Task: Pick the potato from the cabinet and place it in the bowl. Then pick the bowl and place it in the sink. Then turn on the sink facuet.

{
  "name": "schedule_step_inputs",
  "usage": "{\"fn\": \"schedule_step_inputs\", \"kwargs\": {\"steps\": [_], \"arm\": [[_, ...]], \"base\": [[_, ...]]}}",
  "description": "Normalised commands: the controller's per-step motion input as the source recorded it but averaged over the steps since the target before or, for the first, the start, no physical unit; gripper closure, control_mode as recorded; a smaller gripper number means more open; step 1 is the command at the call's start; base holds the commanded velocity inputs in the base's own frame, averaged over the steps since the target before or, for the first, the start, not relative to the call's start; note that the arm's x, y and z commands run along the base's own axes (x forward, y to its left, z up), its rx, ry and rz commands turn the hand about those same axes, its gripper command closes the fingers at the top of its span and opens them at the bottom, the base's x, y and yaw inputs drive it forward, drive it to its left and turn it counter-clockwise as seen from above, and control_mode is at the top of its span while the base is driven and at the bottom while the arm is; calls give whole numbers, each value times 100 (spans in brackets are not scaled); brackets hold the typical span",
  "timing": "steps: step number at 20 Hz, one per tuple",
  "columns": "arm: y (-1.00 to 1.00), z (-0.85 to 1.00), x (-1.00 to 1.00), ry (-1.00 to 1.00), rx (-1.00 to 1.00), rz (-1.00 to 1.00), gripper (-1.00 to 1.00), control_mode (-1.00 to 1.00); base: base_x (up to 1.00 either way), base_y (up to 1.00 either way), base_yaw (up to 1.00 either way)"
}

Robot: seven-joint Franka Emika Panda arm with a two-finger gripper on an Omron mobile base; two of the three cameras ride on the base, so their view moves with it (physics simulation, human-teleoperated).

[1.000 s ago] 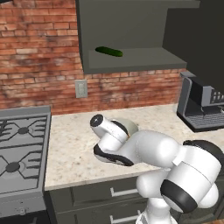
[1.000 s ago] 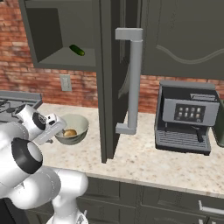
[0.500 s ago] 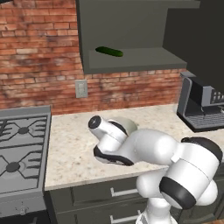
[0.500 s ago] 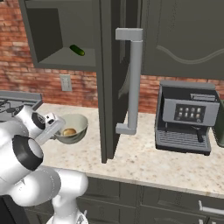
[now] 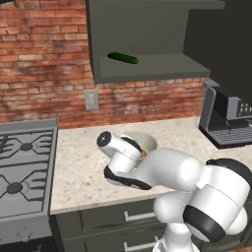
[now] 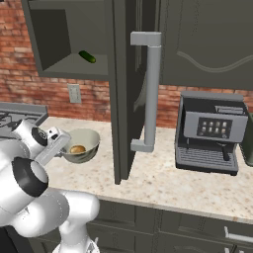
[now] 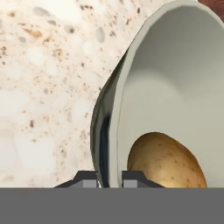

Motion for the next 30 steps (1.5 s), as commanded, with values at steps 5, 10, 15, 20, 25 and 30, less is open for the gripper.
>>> {"fn": "schedule_step_inputs", "kwargs": {"steps": [5, 10, 15, 20, 25, 30], "arm": [[-8, 99, -68, 0, 1, 12, 100, -100], [0, 100, -81, 0, 1, 13, 100, -100], [-18, 100, -91, -1, 8, 12, 100, -100], [-22, 100, -50, 0, 7, 13, 100, -100], [-21, 98, -50, 0, 3, 10, 100, -100], [-3, 44, -51, 0, 0, 5, 100, -100]], "base": [[0, 0, 0], [0, 0, 0], [0, 0, 0], [0, 0, 0], [0, 0, 0], [0, 0, 0]]}}
